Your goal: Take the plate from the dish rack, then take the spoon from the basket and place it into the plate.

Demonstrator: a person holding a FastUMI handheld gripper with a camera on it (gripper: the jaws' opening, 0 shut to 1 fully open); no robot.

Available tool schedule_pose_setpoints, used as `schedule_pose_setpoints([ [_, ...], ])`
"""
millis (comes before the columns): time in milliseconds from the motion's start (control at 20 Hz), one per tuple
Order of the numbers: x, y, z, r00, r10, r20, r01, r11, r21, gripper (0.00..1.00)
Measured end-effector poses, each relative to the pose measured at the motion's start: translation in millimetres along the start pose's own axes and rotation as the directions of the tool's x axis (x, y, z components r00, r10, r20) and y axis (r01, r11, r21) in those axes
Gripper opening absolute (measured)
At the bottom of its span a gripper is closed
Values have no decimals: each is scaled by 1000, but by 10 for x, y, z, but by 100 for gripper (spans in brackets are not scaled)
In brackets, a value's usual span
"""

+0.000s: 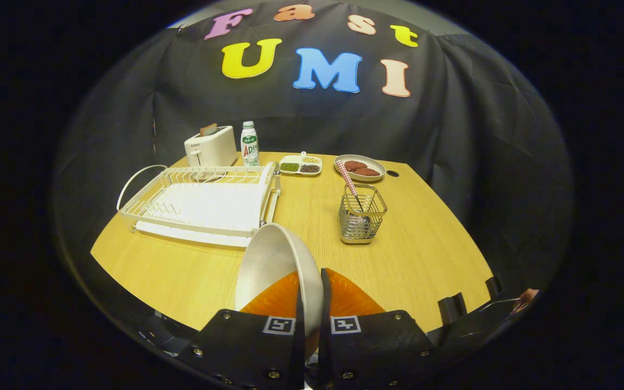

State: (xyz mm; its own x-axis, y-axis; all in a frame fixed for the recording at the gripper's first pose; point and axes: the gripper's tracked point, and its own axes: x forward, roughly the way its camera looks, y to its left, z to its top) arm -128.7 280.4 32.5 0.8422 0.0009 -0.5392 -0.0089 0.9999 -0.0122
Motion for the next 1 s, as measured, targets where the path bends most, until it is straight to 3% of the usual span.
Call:
schedule_pose_setpoints([
  [350,277,62,-131,997,81,-9,-79,984,158,10],
  [650,449,127,-314,984,174,-36,-155,943,296,10],
  [800,574,5,-557,987,107,-120,-74,965,253,19],
  [1000,658,-35,-568,986,109,-128,-81,974,211,21],
])
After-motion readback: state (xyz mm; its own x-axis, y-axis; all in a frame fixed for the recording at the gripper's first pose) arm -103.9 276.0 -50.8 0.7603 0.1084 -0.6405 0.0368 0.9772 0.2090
